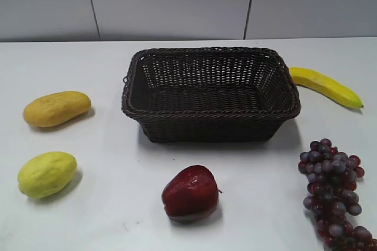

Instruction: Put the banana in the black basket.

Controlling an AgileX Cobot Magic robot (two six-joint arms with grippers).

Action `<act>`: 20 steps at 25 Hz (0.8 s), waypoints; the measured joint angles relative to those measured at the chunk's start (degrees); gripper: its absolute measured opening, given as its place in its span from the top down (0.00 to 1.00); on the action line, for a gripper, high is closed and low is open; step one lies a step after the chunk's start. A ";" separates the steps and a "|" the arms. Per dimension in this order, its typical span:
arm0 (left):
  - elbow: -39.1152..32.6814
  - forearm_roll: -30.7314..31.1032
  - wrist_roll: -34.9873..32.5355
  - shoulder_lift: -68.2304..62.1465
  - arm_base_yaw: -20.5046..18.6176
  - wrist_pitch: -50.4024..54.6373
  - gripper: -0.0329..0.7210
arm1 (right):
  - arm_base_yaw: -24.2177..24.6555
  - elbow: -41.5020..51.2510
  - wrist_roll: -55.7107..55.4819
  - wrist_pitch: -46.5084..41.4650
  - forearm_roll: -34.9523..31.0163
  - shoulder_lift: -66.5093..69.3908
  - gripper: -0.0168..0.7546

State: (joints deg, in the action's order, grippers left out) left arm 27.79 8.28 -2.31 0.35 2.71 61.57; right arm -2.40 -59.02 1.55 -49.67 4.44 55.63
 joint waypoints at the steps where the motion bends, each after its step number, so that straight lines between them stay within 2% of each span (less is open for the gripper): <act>1: 0.00 0.00 0.00 0.00 0.00 0.00 0.65 | 0.00 -2.18 0.79 -0.05 0.00 3.21 0.30; 9: 0.00 0.00 0.00 0.00 0.00 0.00 0.65 | 0.00 -16.86 14.62 -3.46 -0.16 24.99 0.30; 17: 0.00 0.00 0.00 0.00 0.00 0.00 0.65 | 0.00 -25.52 28.94 -2.79 -0.44 41.31 0.30; 20: 0.00 0.00 0.00 0.00 0.00 -0.05 0.65 | 0.00 -26.88 31.85 0.37 -2.28 46.29 0.30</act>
State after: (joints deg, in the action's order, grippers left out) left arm 27.79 8.28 -2.31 0.35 2.71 61.52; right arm -2.40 -85.90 33.40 -49.30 2.16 101.92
